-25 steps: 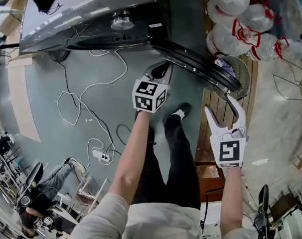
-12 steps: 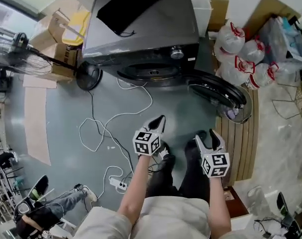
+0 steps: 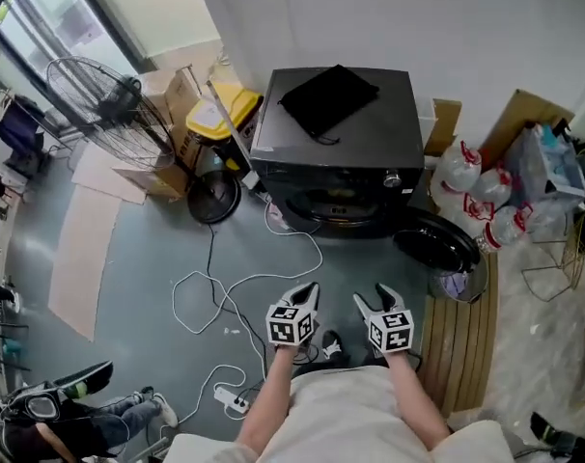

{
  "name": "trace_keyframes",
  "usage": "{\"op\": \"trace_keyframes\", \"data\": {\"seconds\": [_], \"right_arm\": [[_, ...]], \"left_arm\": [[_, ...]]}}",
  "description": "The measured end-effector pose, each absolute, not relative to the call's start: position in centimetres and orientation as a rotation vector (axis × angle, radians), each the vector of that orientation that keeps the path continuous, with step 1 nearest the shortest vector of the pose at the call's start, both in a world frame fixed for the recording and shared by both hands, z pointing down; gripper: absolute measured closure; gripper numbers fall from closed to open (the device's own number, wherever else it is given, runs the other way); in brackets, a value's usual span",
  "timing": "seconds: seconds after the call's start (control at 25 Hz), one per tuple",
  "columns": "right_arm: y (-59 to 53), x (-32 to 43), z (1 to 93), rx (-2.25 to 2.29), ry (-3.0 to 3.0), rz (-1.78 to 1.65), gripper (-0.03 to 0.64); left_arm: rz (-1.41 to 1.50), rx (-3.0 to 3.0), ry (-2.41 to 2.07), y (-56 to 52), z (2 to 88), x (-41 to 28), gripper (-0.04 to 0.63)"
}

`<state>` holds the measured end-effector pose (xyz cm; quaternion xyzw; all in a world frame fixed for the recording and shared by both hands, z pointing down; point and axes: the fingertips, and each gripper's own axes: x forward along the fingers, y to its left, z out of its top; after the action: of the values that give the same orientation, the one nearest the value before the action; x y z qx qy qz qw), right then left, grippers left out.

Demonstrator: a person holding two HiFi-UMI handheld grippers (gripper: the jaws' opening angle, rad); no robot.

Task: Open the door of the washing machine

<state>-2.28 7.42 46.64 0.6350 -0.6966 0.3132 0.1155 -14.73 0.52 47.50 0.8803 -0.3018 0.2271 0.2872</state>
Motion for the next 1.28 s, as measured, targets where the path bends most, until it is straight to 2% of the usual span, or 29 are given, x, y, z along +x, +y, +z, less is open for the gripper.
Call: {"op": "trace_keyframes", "data": {"seconds": [0.2,0.4,0.48,0.68,0.72,0.76,1.28], "right_arm": [[5.0,-5.5,45.0,1.836,-2.089,0.821,0.357],[4.8,-6.3,44.0,1.85,-2.099,0.786,0.434],[4.7,-6.4,43.8,1.844,-2.096,0.772,0.436],[4.9,-5.5,43.2,1.882,-2.059,0.74,0.525],[5.1,-5.1,43.0,1.899,-2.049,0.734,0.587],[5.3,-4.9,42.9,1.912,-2.044,0.731,0.615],[6.7,-4.8,42.3,1.936,-2.095,0.728,0.617]], "left_arm": [[0.657,2.475,-0.827,0.2,46.0,-15.7,0.538],[0.56,2.465,-0.858,-0.6,44.8,-16.7,0.538],[0.532,2.454,-0.866,-1.0,44.6,-17.0,0.538],[0.486,2.452,-0.869,-1.6,43.9,-16.7,0.538],[0.482,2.452,-0.869,-1.5,43.8,-16.6,0.538],[0.482,2.451,-0.87,-1.4,43.8,-16.6,0.538],[0.504,2.456,-0.855,0.1,44.2,-16.5,0.538]]}}
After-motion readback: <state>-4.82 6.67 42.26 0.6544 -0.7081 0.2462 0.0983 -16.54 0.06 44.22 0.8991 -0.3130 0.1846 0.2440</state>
